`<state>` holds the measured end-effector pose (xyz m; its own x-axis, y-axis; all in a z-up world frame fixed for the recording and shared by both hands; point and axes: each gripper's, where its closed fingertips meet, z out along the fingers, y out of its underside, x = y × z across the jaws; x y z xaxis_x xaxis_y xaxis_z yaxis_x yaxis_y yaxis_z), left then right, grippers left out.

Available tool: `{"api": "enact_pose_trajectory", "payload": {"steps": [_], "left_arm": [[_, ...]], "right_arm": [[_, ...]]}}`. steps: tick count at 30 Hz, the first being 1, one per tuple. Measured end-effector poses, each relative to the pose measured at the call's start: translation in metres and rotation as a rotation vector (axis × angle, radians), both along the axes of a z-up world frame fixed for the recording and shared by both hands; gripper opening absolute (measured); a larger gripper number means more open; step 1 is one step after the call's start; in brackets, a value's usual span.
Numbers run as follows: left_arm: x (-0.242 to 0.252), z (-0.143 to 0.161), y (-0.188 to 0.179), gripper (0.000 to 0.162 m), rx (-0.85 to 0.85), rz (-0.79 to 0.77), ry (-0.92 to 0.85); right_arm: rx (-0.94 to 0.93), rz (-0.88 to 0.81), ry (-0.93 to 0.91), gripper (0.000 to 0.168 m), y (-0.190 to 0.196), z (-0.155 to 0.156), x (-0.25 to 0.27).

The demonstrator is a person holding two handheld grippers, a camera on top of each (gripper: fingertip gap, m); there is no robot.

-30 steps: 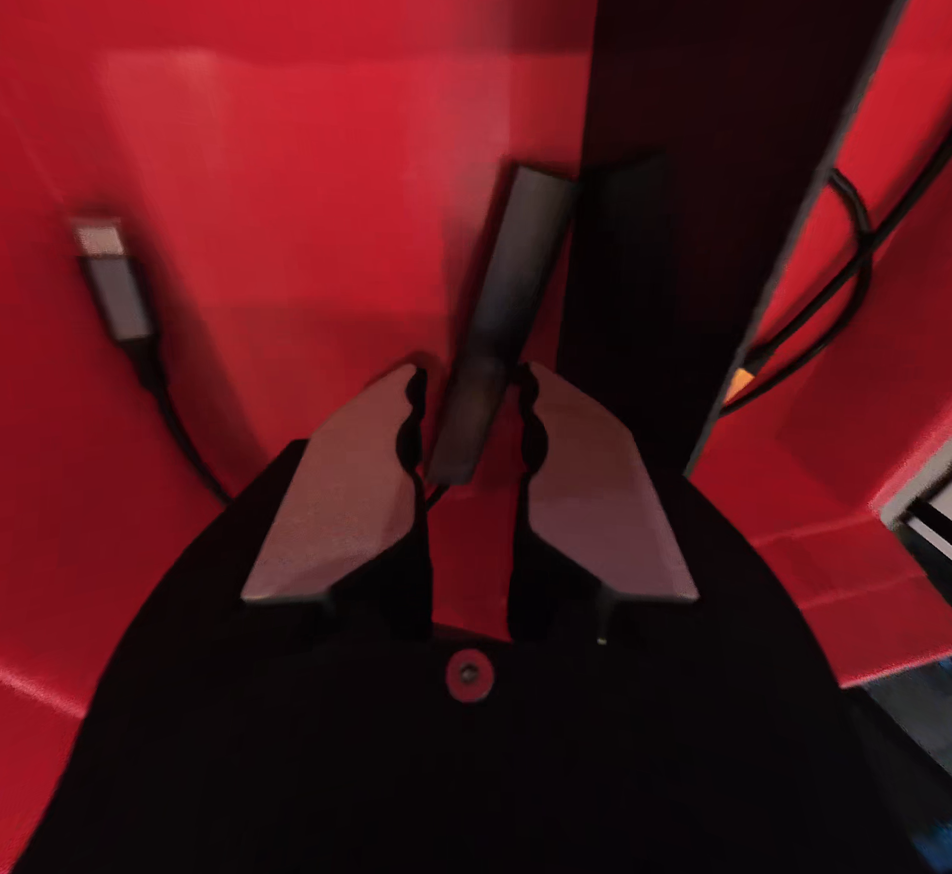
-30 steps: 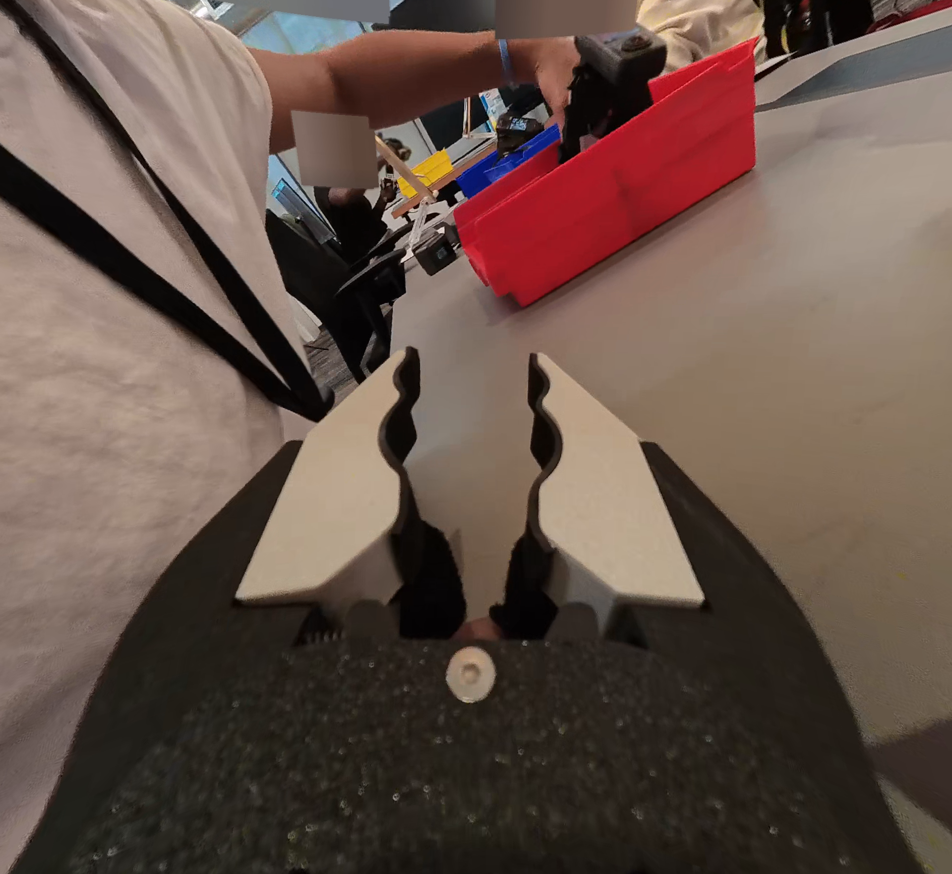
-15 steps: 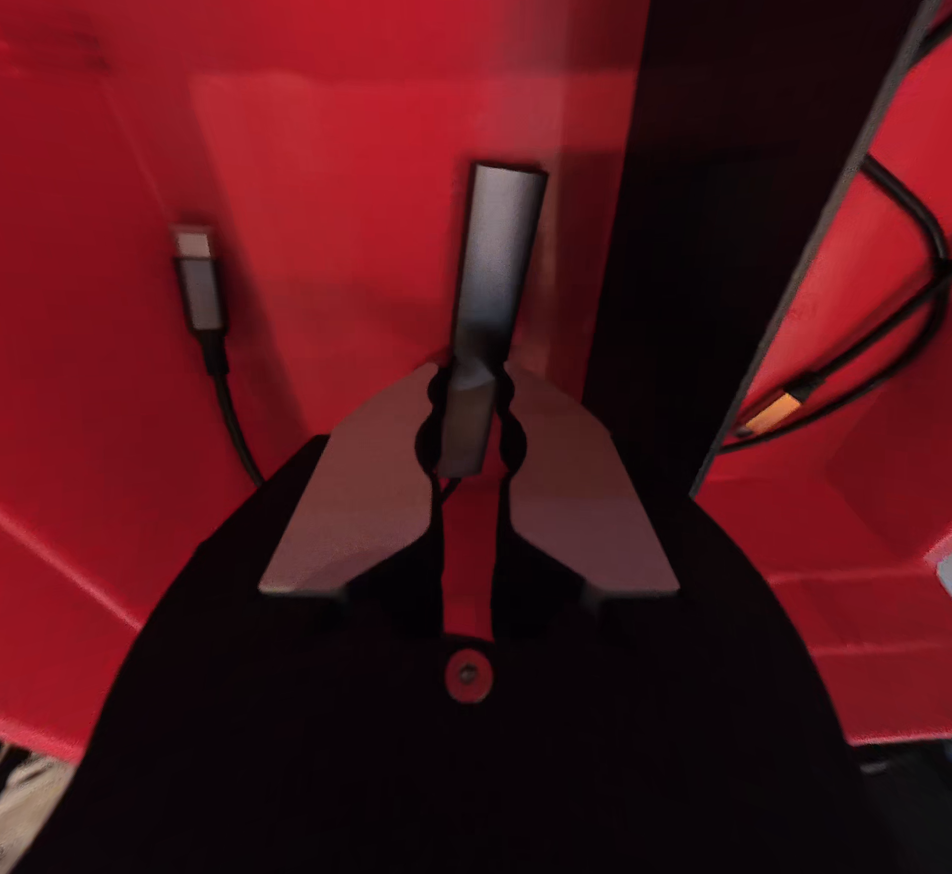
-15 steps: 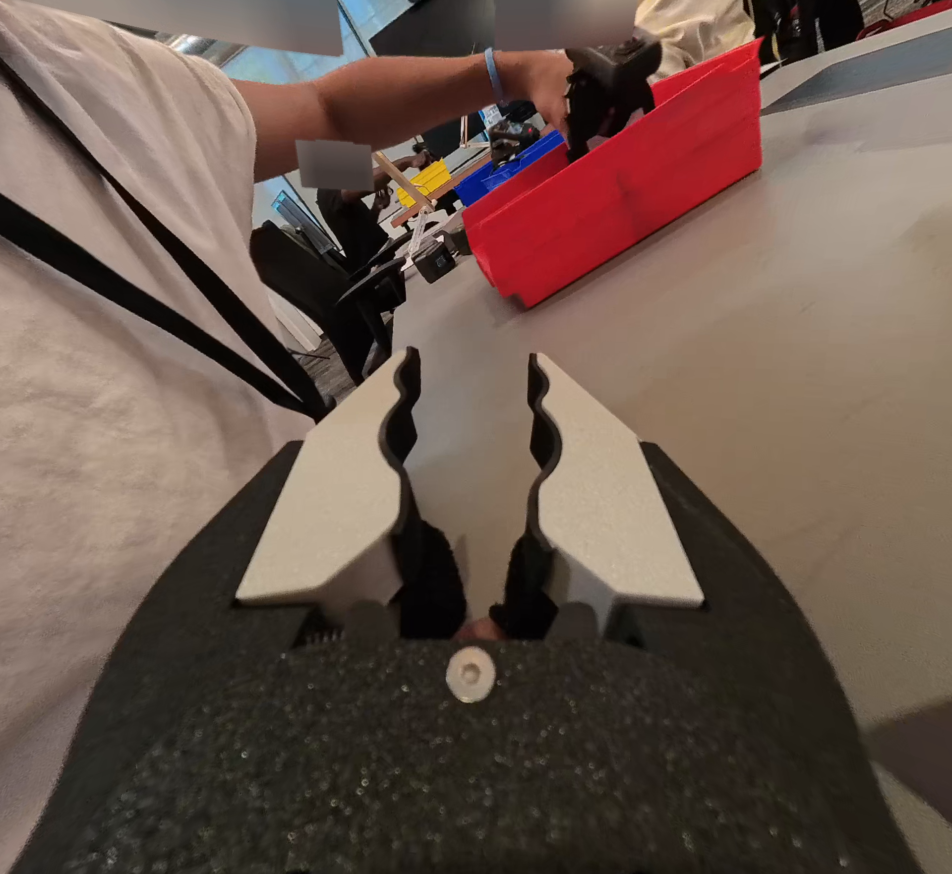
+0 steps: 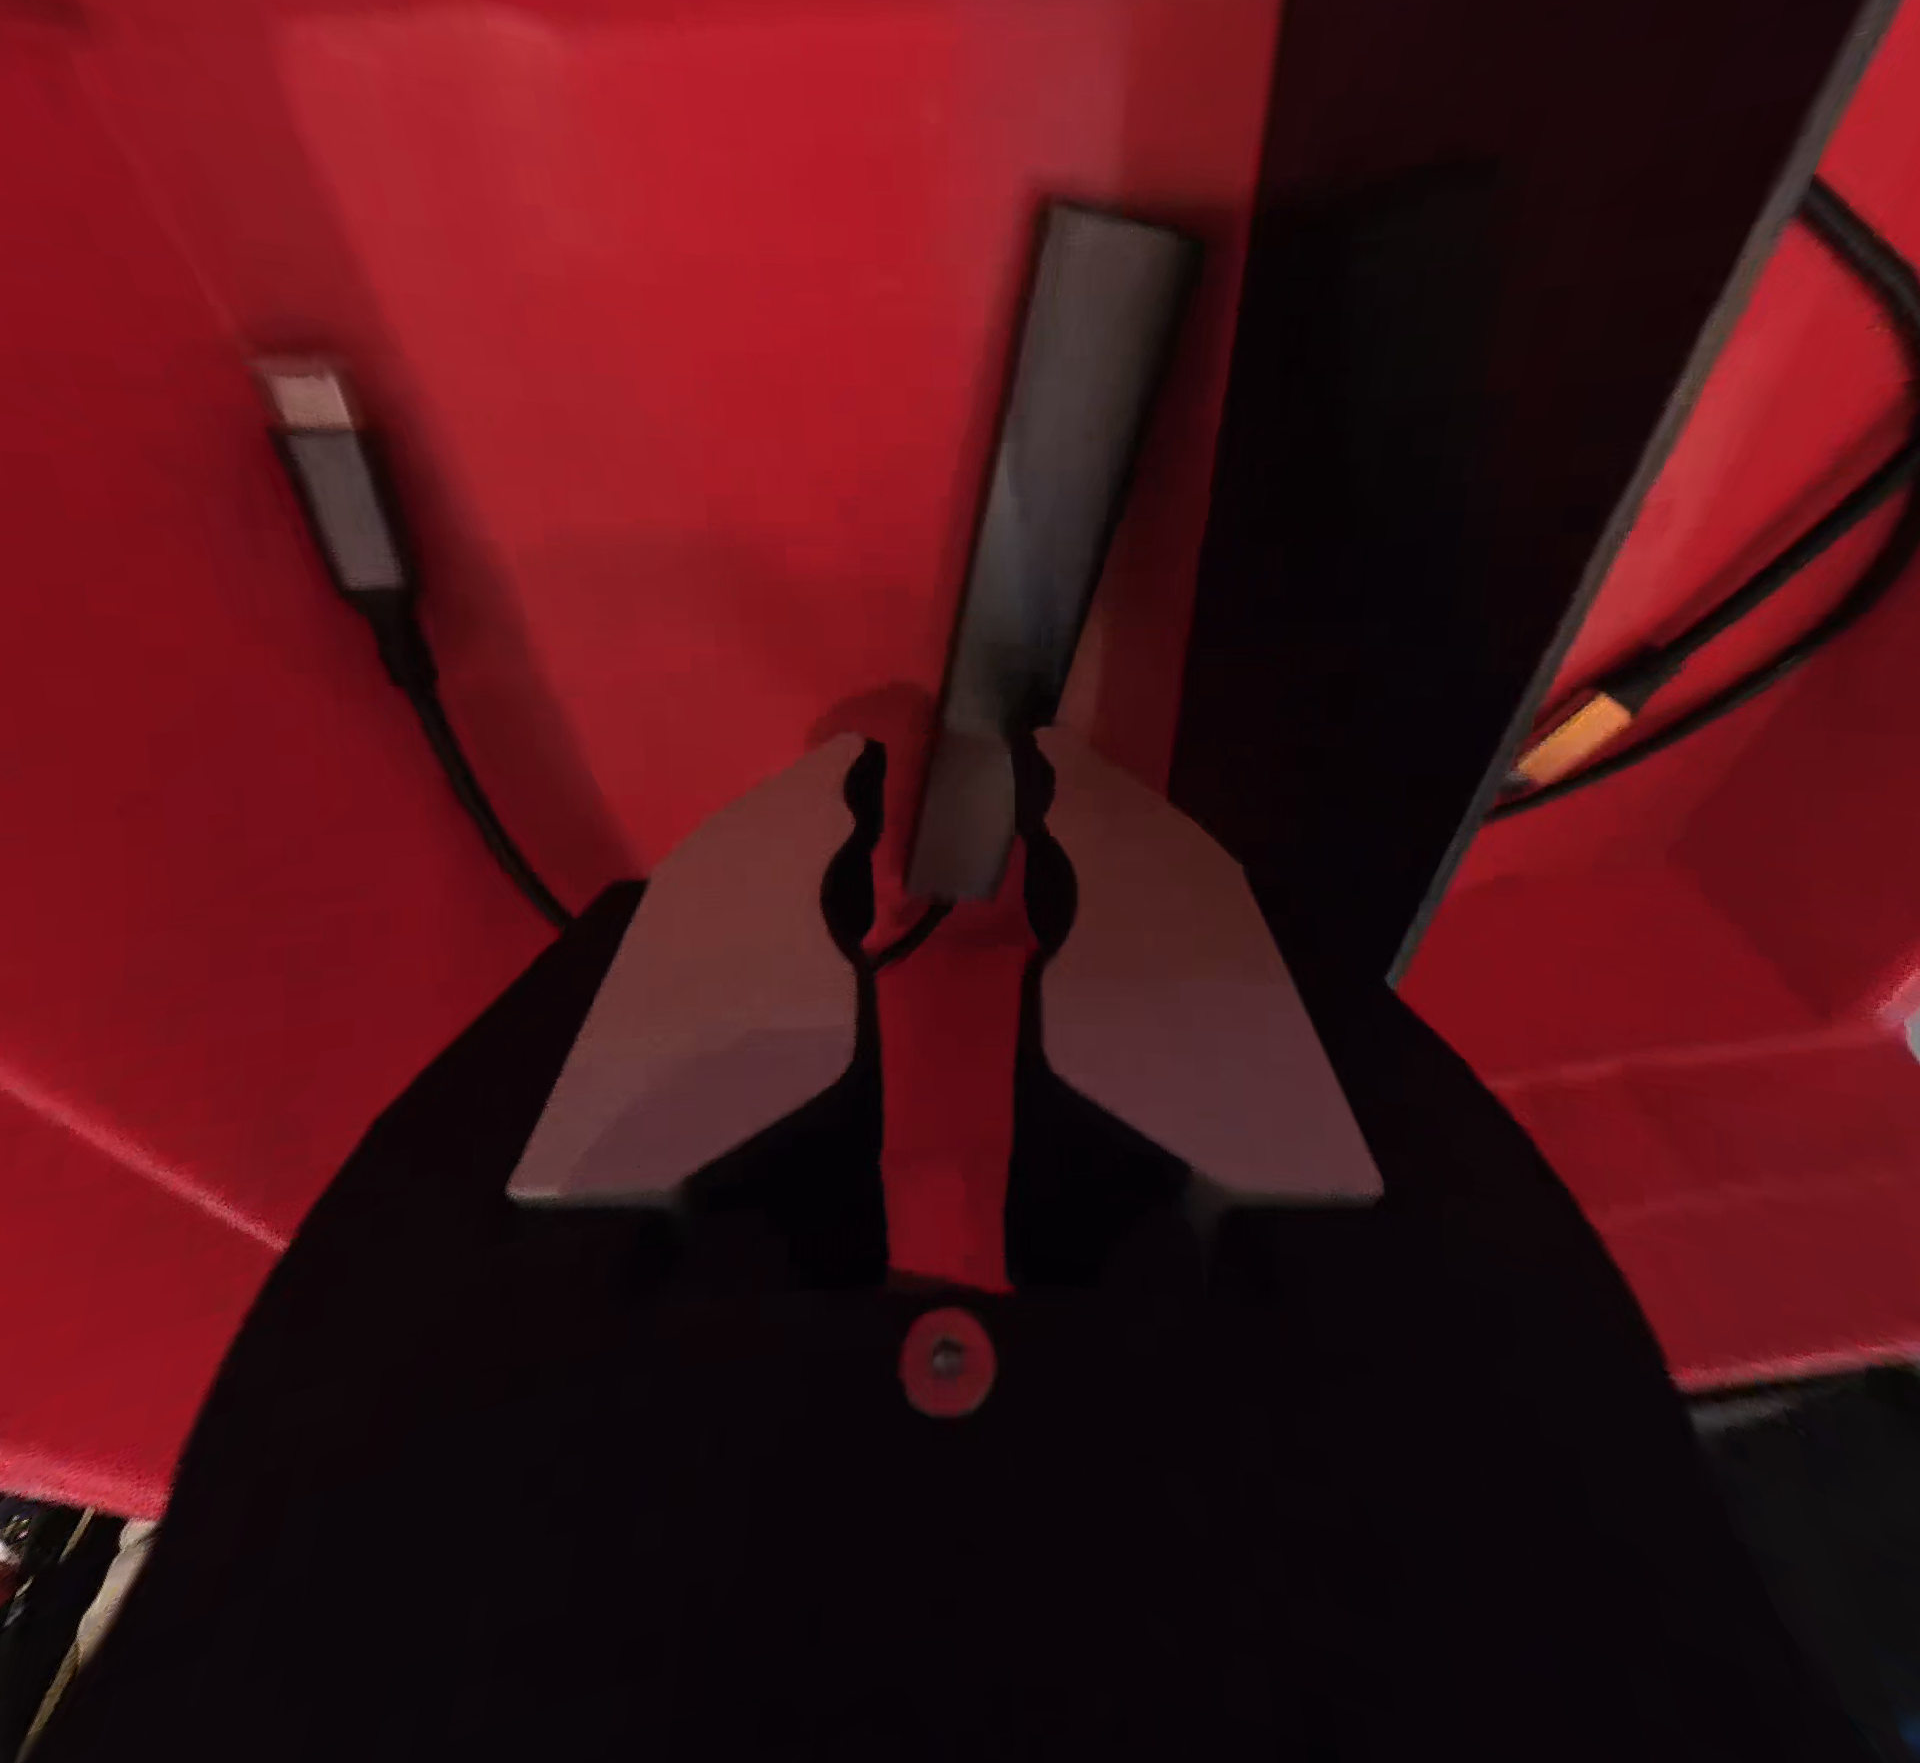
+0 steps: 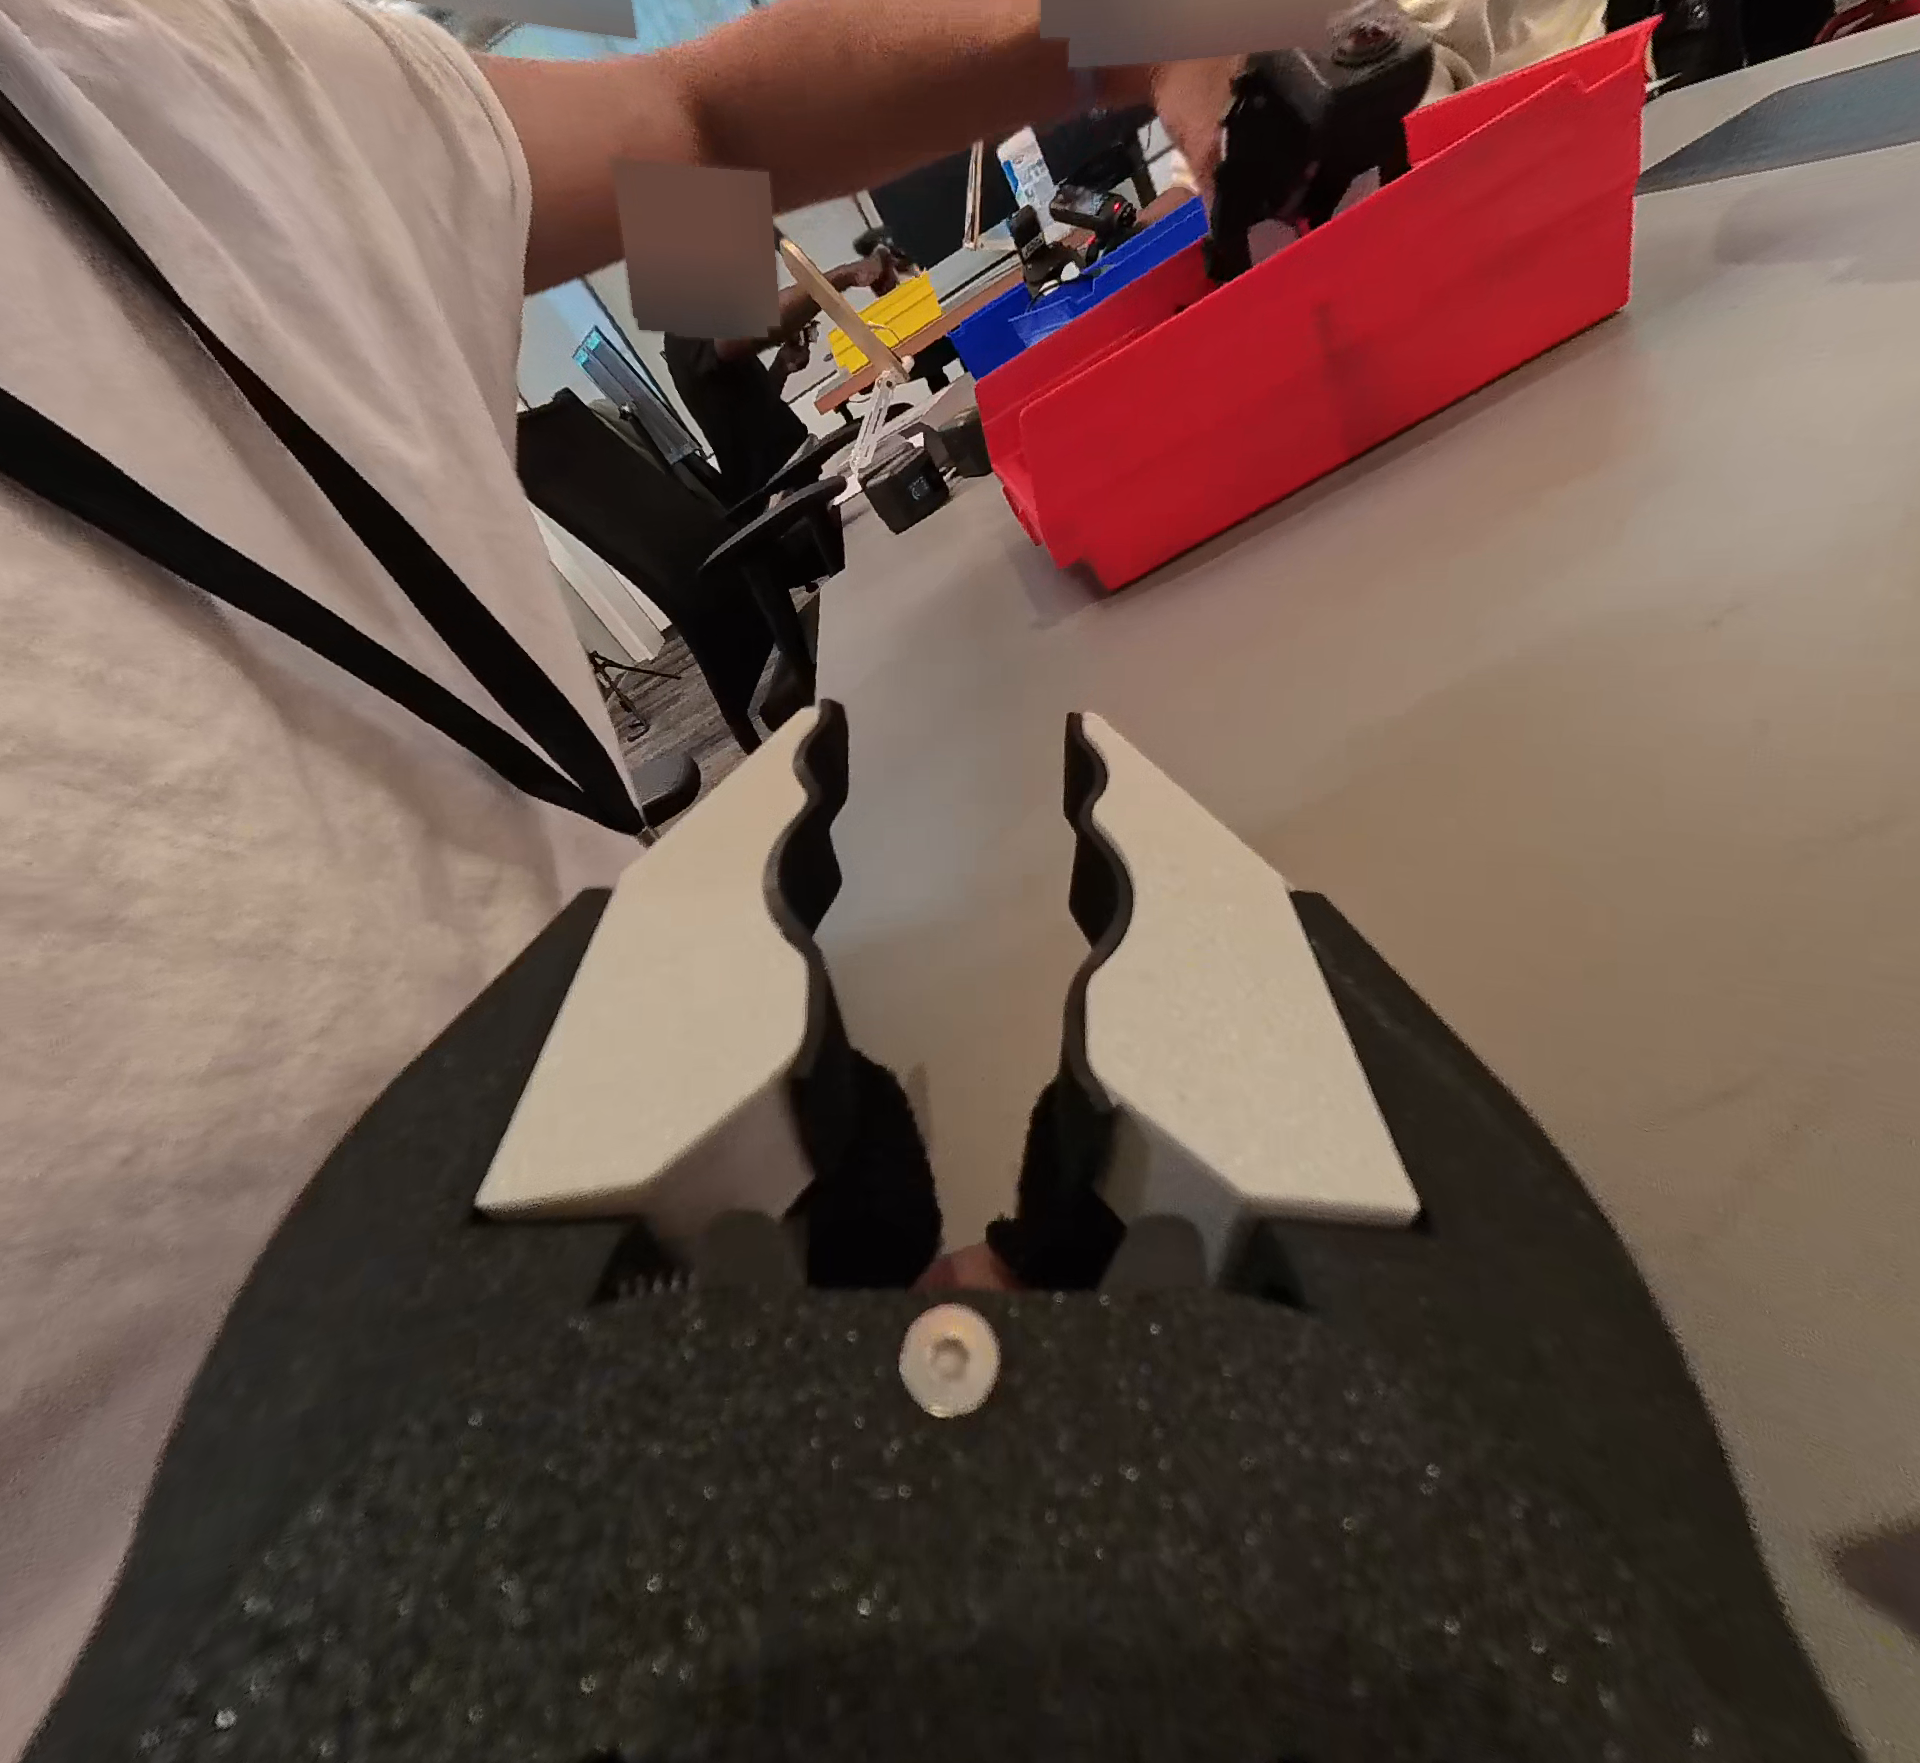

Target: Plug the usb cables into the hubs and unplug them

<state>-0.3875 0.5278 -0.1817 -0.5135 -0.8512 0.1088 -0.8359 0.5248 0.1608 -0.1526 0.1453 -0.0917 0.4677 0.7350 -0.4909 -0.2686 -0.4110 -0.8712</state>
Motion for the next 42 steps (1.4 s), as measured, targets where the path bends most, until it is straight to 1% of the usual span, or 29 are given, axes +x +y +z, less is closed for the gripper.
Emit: {"api": "enact_pose_trajectory", "payload": {"steps": [3, 4, 6, 8, 10, 11, 13, 16, 18, 21, 24, 28, 31, 33, 36, 38, 40, 42], "left_arm": [[-0.01, 0.006, 0.006, 0.024, -0.026, 0.019, 0.071], [-0.011, 0.007, 0.005, 0.027, -0.045, 0.035, 0.084], [-0.013, 0.007, 0.0, 0.027, -0.08, 0.055, 0.109], [-0.016, 0.001, -0.001, 0.029, -0.073, 0.034, 0.124], [-0.023, -0.007, 0.003, 0.035, -0.028, -0.015, 0.148], [-0.023, -0.008, 0.006, 0.023, -0.004, -0.046, 0.144], [-0.022, -0.009, 0.007, 0.023, 0.01, -0.07, 0.136], [-0.022, -0.01, 0.007, 0.025, 0.036, -0.125, 0.092], [-0.021, -0.01, 0.008, 0.024, 0.054, -0.095, 0.072], [-0.014, -0.008, 0.015, 0.022, 0.123, -0.068, -0.018], [-0.005, 0.002, 0.016, 0.022, 0.171, 0.003, -0.109], [0.011, 0.033, 0.008, 0.021, 0.245, 0.073, -0.268], [0.017, 0.069, -0.002, 0.021, 0.298, 0.118, -0.375], [0.017, 0.095, -0.013, 0.021, 0.317, 0.132, -0.416], [0.019, 0.132, -0.033, 0.021, 0.343, 0.124, -0.436], [0.022, 0.155, -0.052, 0.021, 0.333, 0.108, -0.426], [0.029, 0.175, -0.077, 0.021, 0.298, 0.09, -0.408], [0.04, 0.19, -0.107, 0.021, 0.234, 0.071, -0.381]], "right_arm": [[-0.006, 0.002, -0.013, 0.04, 0.0, -0.002, 0.0], [-0.007, 0.003, -0.017, 0.04, 0.0, -0.003, 0.0], [-0.012, 0.006, -0.017, 0.04, 0.0, -0.004, -0.001], [-0.015, 0.008, -0.014, 0.04, 0.001, -0.004, -0.001], [-0.017, 0.011, -0.014, 0.04, 0.001, -0.004, -0.002], [-0.019, 0.013, -0.013, 0.04, 0.001, -0.005, -0.002], [-0.022, 0.016, -0.011, 0.04, 0.0, -0.005, -0.002], [-0.019, 0.027, -0.013, 0.04, -0.002, -0.004, -0.004], [-0.015, 0.034, -0.011, 0.04, -0.003, -0.003, -0.006], [-0.013, 0.031, -0.004, 0.04, -0.004, -0.001, -0.006], [-0.013, 0.02, 0.002, 0.04, -0.003, 0.0, -0.005], [0.003, -0.004, -0.006, 0.04, 0.0, 0.002, -0.003], [0.017, -0.018, -0.075, 0.039, 0.002, -0.004, -0.007], [0.031, -0.041, -0.149, 0.039, 0.006, -0.011, -0.01], [0.067, -0.076, -0.254, 0.04, 0.011, -0.018, -0.014], [0.123, -0.144, -0.338, 0.039, 0.019, -0.018, -0.011], [0.203, -0.24, -0.446, 0.04, 0.033, -0.012, -0.002], [0.301, -0.297, -0.57, 0.041, 0.045, 0.002, 0.001]]}}
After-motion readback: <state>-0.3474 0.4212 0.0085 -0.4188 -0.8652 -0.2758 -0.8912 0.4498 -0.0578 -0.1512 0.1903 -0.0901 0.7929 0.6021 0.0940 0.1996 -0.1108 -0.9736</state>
